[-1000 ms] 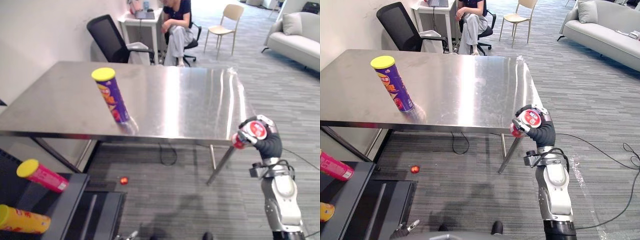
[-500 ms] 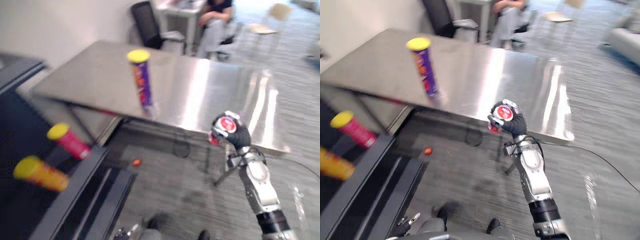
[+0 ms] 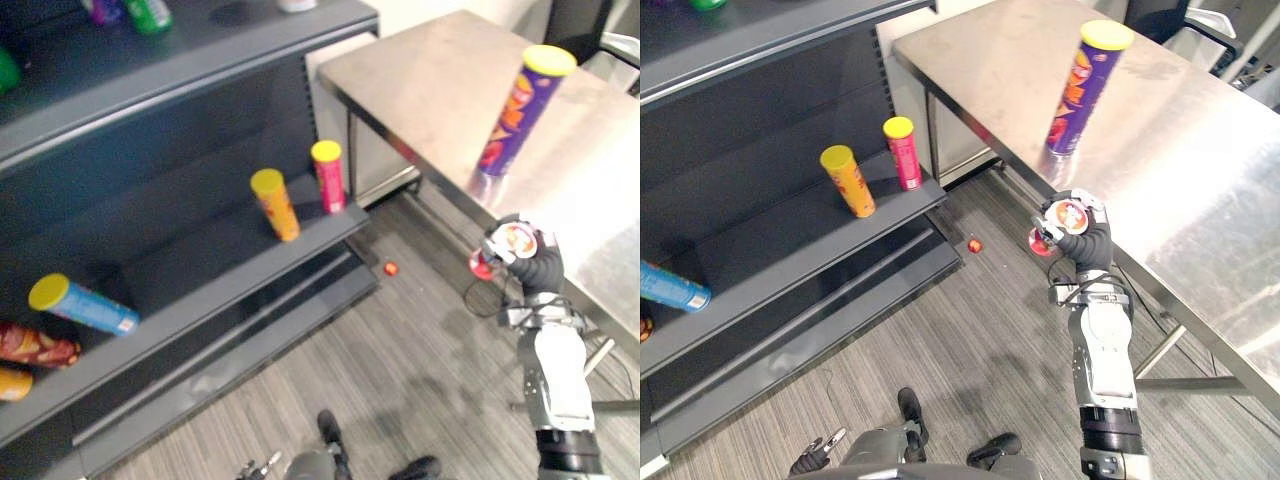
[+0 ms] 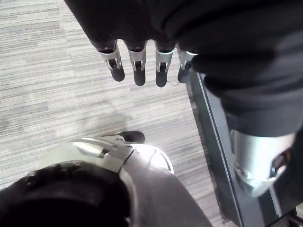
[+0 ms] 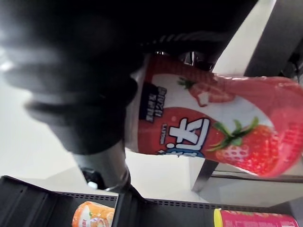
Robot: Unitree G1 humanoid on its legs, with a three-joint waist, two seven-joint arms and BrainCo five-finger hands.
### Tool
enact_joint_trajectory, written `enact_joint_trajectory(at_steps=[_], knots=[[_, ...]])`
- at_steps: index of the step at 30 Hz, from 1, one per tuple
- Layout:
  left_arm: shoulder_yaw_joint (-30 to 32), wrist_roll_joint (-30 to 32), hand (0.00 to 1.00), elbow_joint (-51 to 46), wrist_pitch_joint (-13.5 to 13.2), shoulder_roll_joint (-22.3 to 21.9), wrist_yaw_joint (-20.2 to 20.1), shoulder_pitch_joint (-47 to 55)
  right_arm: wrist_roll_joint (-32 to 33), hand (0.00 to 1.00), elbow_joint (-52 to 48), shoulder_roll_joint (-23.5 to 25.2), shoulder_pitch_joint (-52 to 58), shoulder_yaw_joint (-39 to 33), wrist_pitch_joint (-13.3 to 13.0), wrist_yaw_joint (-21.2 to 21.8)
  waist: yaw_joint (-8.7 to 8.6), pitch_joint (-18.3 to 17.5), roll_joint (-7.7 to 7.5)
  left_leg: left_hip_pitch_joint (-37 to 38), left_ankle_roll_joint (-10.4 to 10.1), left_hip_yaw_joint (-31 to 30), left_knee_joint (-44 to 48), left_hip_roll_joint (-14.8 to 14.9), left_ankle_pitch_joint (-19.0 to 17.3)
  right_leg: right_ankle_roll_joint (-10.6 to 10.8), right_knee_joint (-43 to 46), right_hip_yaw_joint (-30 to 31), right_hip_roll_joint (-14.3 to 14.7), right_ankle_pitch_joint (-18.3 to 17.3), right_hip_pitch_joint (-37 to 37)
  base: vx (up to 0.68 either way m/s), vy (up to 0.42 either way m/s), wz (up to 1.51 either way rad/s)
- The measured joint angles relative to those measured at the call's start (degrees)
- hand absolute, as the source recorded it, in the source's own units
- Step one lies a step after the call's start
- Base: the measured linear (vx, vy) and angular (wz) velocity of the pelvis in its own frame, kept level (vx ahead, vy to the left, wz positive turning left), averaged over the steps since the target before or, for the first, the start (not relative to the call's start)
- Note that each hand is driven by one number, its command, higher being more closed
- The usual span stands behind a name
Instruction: Put the gum and the chips on the shelf.
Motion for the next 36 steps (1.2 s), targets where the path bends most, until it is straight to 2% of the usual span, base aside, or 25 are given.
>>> enact_joint_trajectory(at_steps=[2, 8, 15, 17, 23, 25, 28, 29, 30, 31, 32, 33, 35, 36], knots=[[0.50, 0.01, 0.00, 0.09, 0.04, -0.07, 0.02, 0.12, -0.02, 1.00, 0.20, 0.78, 0.59, -0.96, 0.04, -0.68, -0.43, -0.05, -0.09, -0.22, 0.69, -1.57, -0.80, -1.01, 0.79, 0.20, 0.34, -1.68, -0.64, 0.39, 0.42, -0.07, 0.048, 0.42], [0.48, 0.58, 0.00, -0.04, -0.06, 0.03, 0.12, 0.35, -1.13, 1.00, 2.01, 0.79, 1.38, -0.46, 0.71, -1.19, -0.54, 0.00, -0.45, 0.69, 1.02, -1.81, -0.81, -2.37, 0.59, -0.27, 5.07, -1.65, -3.79, -0.05, 0.83, -0.04, 0.020, 0.08], [0.49, 1.32, 0.00, -0.19, -0.05, 0.48, 0.29, 0.75, -2.50, 1.00, 1.98, 0.79, 2.30, 1.69, 1.32, -0.79, 0.23, 0.00, -1.39, 0.50, 1.68, -0.88, -1.15, -2.27, -0.35, -0.22, 3.83, -0.33, -3.19, -0.03, 0.69, -0.06, 0.020, -0.06], [0.52, 1.66, 0.00, -0.21, -0.05, 0.46, 0.23, 0.76, -3.33, 1.00, 1.97, 0.79, 2.38, 1.69, 1.32, -0.75, 0.70, 0.00, -1.44, 0.48, 1.69, -0.56, -1.16, -2.06, -0.35, 0.45, 2.42, 0.66, -2.31, 0.20, 0.57, -0.04, 0.014, -0.13], [1.17, 2.05, 0.00, -1.23, -0.05, 0.81, 0.12, 1.88, -3.34, 1.00, 4.34, 0.78, 1.95, 4.28, 1.36, 0.34, 1.05, -0.16, -2.87, 0.64, 1.49, 0.64, -1.14, -1.53, -0.25, -0.04, 2.73, 1.82, -2.08, 0.16, -0.14, 0.02, -0.010, -0.09], [1.18, 2.07, 0.00, -1.35, -0.06, 1.13, 0.11, 1.88, -3.43, 1.00, 5.79, 0.76, 1.58, 6.10, 1.42, 0.41, 1.27, -0.11, -3.58, 0.76, 1.51, 0.56, -1.08, -1.59, -0.46, -0.34, 4.36, 1.66, -3.04, -0.02, -0.17, 0.06, -0.004, 0.10], [1.09, 2.12, 0.00, -0.99, -0.04, 1.26, 0.10, 1.85, -4.88, 1.00, 6.24, 0.63, 1.60, 8.33, 1.68, 0.47, 0.91, -0.25, -3.54, 0.90, 2.10, -2.46, -0.01, -1.85, -1.42, -0.60, 14.30, 2.21, -7.43, 0.07, -0.14, 0.10, 0.040, 0.52], [0.66, 2.12, 0.00, -0.98, -0.05, 1.53, 0.11, 2.07, -5.64, 1.00, 6.62, 0.38, 1.61, 8.27, 1.80, 0.49, 1.02, -0.15, -3.70, 1.33, 2.25, -4.53, 1.77, -2.31, -2.63, -3.98, 21.96, 6.25, -10.73, 1.47, -0.74, 0.17, 0.130, 0.90], [-0.67, 2.12, 0.00, -1.03, -0.05, 2.05, 0.17, 2.61, -6.06, 1.00, 6.67, 0.26, 1.60, 8.52, 1.82, 0.73, 0.89, -0.11, -3.45, 2.62, 2.73, -7.42, 3.33, -2.36, -3.56, -10.22, 30.10, 16.65, -12.67, 4.97, -4.40, 0.20, 0.132, 0.96], [-1.54, 2.12, 0.00, -1.01, -0.03, 2.57, 0.27, 2.63, -6.08, 1.00, 6.67, 0.41, 1.64, 8.64, 1.74, 0.92, 0.65, 0.19, -2.79, 2.65, 3.02, -9.50, 4.21, -1.72, -4.03, -8.40, 31.57, 24.24, -11.26, 3.45, -6.81, 0.21, 0.085, 1.16], [-2.90, 2.10, 0.00, -1.17, -0.07, 3.31, 0.49, 2.43, -6.08, 1.00, 6.47, 0.55, 1.77, 9.12, 1.69, 1.51, 0.19, 0.25, -2.65, 2.62, 3.32, -12.78, 4.86, -1.13, -4.91, -3.29, 30.45, 35.70, -5.80, -1.64, -9.32, 0.19, 0.030, 1.39], [-2.86, 2.07, 0.00, -1.05, -0.09, 3.95, 0.71, 2.22, -6.06, 1.00, 6.18, 0.57, 1.91, 9.74, 1.66, 1.76, -0.45, 0.15, -3.02, 2.80, 3.47, -15.90, 4.77, -1.87, -5.00, -2.64, 27.93, 42.82, -2.31, -3.93, -10.78, 0.20, 0.017, 1.60], [-2.89, 2.08, 0.00, -0.64, -0.06, 4.41, 0.83, 2.20, -6.01, 1.00, 5.76, 0.61, 2.06, 10.49, 1.63, 1.87, -0.99, 0.12, -3.45, 3.40, 3.81, -19.40, 4.82, -3.93, -5.41, -1.31, 23.68, 47.76, -0.42, -5.22, -11.73, 0.17, 0.016, 1.31], [-2.90, 2.12, 0.00, 0.49, -0.04, 4.30, 1.08, 1.58, -5.97, 1.00, 5.02, 0.69, 3.07, 10.60, 1.60, 2.45, -1.00, 0.10, -3.51, 4.01, 3.68, -22.62, 5.01, -5.97, -5.78, -0.89, 19.51, 52.39, 0.62, -5.18, -12.81, 0.17, -0.009, 1.15]])
